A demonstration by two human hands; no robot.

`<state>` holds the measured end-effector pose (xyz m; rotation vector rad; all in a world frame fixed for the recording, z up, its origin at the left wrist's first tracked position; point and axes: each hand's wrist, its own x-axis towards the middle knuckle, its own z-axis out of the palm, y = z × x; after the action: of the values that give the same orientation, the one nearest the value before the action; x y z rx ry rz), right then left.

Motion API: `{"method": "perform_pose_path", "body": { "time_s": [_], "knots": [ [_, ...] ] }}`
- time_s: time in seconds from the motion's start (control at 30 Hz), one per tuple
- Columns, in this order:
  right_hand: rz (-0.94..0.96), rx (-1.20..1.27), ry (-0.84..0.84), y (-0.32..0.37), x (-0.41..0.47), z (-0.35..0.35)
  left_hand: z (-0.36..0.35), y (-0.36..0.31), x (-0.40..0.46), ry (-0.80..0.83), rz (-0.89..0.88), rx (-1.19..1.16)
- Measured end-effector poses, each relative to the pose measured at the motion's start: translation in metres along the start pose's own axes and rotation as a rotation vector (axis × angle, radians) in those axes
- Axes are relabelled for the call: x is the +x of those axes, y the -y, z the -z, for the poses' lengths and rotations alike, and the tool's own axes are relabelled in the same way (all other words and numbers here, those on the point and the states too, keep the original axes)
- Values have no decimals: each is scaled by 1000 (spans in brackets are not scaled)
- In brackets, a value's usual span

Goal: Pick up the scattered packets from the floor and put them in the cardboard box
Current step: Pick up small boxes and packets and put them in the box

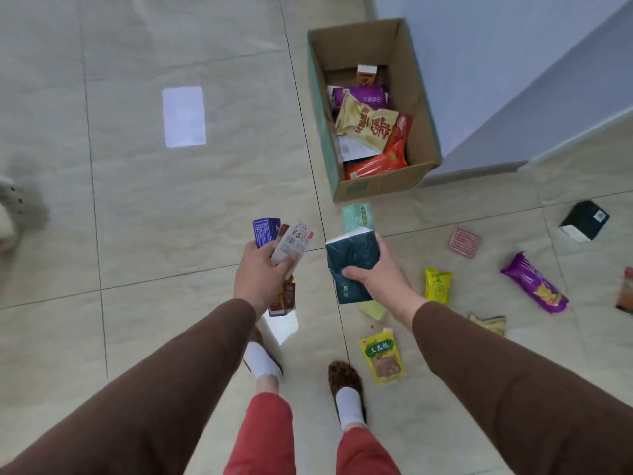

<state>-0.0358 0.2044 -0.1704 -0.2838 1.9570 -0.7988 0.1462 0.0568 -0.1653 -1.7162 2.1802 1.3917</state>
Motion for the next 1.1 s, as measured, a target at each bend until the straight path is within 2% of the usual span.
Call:
{"method": "perform_pose_path", "body": {
  "time_s": [0.3,0.47,0.77,1.1],
  "knots": [
    [-98,83,-176,99,72,-35,89,-53,147,154,-156,126],
    [-140,189,-271,142,113,-36,111,-101,224,217,-247,234],
    [-205,450,-355,198,212,-1,76,-215,352,346,-345,431],
    [-317,642,-488,242,329,25,23,-296,498,452,-521,665]
  ]
}}
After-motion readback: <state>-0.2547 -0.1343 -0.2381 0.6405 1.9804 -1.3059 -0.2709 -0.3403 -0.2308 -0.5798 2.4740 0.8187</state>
